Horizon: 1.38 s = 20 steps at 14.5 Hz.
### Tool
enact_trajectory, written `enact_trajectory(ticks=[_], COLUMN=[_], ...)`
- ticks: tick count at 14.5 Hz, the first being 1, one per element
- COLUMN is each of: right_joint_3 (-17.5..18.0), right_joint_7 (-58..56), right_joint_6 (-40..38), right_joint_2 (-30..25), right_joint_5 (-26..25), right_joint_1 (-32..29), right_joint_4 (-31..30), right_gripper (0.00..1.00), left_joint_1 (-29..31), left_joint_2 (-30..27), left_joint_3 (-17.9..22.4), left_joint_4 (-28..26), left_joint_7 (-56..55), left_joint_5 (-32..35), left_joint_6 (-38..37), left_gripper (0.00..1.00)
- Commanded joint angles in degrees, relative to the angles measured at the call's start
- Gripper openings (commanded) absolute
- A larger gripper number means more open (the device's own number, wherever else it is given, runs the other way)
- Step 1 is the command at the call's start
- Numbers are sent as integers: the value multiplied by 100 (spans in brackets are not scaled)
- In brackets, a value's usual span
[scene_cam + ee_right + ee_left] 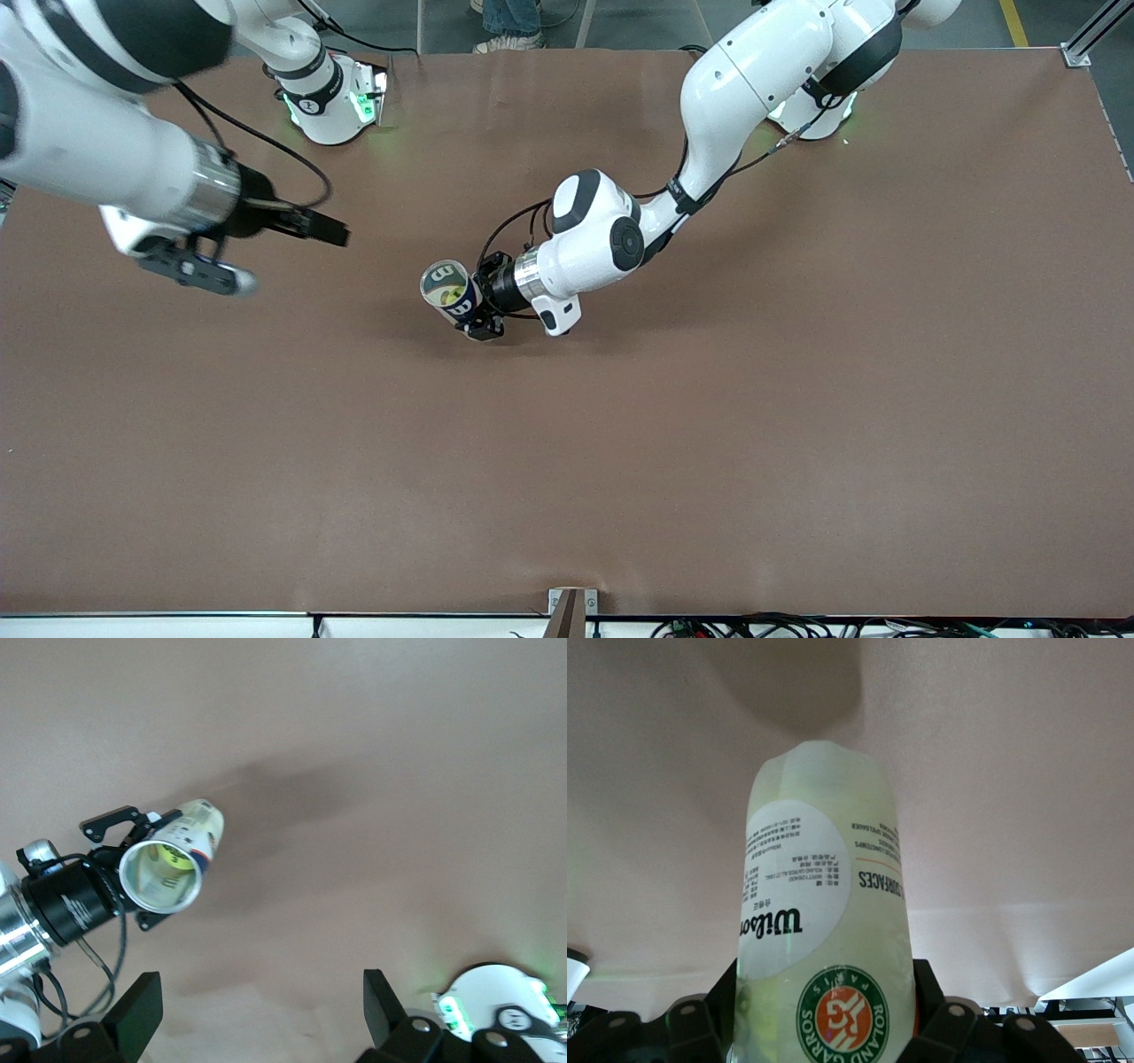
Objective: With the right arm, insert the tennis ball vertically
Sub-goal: 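Push the ball into the can and withdraw the right gripper, then stand the can upright on the table with the left gripper and release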
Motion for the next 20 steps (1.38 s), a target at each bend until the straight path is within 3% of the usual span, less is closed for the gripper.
enact_trajectory(ticks=[1,4,6,9,20], right_joint_3=[68,68,77,85,200], right_joint_7=[-853,-2075,-2429,-2509,-2957], right_joint_6=[-3,-3,49,251,727], right_joint_2=[-646,-964,-1034,-1113,-1201], right_joint_5=[-97,-684,-975,-1222,-1407], right_joint_1=[-694,-1363,-1513,-1540,-1391], right_joint_4=[-623,-853,-853,-844,-800], right_gripper=[100,100,100,100,100], left_joint_1=[6,41,14,14,23], left_joint_2=[138,104,86,94,226], left_joint_3=[-63,-116,-108,-99,60], left_joint_4=[82,47,29,12,-76], left_joint_7=[460,2021,2727,2782,2783], left_joint_5=[-341,-1998,-2695,-2733,-2707], left_joint_6=[163,251,252,252,243], left_gripper=[77,77,77,77,77])
